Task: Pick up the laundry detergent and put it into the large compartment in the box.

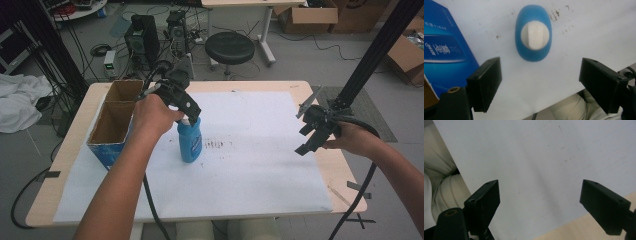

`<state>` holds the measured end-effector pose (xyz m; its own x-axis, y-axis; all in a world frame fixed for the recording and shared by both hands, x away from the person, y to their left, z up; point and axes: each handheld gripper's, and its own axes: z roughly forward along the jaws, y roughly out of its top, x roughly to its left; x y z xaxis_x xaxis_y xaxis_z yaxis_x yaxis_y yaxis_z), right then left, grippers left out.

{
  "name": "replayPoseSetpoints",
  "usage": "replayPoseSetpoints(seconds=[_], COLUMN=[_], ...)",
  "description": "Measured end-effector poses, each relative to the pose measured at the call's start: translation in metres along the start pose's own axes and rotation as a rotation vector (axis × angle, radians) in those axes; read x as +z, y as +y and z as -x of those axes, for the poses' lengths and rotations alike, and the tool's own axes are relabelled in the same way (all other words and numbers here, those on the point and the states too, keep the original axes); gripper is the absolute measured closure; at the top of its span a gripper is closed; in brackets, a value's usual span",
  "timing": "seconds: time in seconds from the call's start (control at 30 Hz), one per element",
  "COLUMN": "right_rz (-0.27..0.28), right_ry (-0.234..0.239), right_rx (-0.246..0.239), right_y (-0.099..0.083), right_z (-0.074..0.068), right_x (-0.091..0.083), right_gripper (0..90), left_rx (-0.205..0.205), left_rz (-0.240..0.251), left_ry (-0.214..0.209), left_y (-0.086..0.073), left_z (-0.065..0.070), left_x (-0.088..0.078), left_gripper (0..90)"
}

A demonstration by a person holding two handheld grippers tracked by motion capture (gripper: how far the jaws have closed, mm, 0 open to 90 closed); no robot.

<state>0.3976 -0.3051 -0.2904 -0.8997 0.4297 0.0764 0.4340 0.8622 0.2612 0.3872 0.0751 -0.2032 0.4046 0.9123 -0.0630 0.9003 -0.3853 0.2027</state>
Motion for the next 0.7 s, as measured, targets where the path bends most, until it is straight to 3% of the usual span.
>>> replayPoseSetpoints(seconds=[0.47,0.7], right_rz=[0.004,0.001], right_ry=[0.002,0.002], right_rx=[-0.004,-0.006], right_y=[-0.001,0.0], right_z=[0.002,0.004], right_x=[0.0,0.003], right_gripper=[16.3,16.3], left_rx=[-0.018,-0.015], left_rz=[0.041,0.02], left_ry=[0.002,0.001], left_y=[0.014,0.02], left_z=[-0.005,-0.004], left_x=[0.016,0.033], left_gripper=[19.2,19.1])
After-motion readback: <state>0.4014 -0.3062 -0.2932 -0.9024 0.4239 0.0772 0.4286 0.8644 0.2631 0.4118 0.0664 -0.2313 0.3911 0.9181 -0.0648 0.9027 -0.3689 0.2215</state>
